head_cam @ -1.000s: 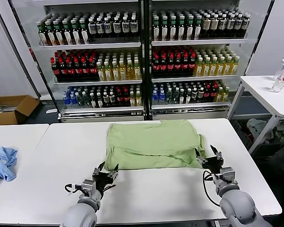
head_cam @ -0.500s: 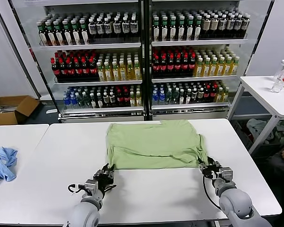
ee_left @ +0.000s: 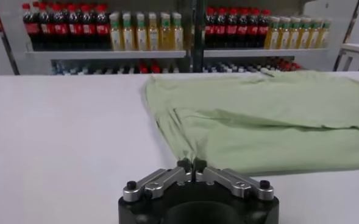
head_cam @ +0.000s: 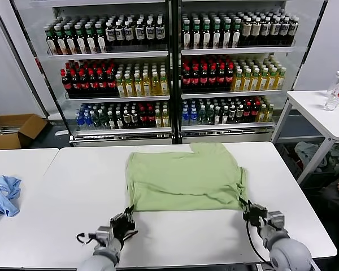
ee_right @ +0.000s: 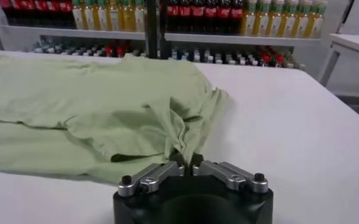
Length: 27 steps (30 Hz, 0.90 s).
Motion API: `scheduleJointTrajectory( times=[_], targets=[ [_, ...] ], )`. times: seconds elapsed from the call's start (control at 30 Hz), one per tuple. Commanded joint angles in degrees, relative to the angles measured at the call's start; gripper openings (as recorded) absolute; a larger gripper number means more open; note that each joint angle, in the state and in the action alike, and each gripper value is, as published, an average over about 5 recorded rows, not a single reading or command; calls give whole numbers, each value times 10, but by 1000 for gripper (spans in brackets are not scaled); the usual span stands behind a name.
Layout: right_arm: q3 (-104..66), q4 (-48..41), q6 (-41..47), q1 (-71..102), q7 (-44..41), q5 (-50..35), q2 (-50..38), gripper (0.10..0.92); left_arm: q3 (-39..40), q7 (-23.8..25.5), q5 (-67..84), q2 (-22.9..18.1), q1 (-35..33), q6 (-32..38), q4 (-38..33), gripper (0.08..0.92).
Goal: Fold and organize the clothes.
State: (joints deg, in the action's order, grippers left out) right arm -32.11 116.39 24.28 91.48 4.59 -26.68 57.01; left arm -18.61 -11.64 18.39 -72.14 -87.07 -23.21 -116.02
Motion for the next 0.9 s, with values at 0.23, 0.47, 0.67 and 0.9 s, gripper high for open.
scheduleJointTrajectory(
  times=[0.23,0.47,0.67,0.9],
  targets=[
    [-163,221,3,173,6,48,-15,284,-97,4,-18,25,-280,-3,-289,157],
    [-73,125,50,-92,55,-62,-93,483,-118,26,62,76,-43,-22,-185,356],
    [158,-106,71,-411,86,-91,-65,656,-19,6,65,67,174,-36,41,530],
    [283,-350,61,-581,83,-77,13,810,67,-12,41,41,336,-35,232,720]
  ],
)
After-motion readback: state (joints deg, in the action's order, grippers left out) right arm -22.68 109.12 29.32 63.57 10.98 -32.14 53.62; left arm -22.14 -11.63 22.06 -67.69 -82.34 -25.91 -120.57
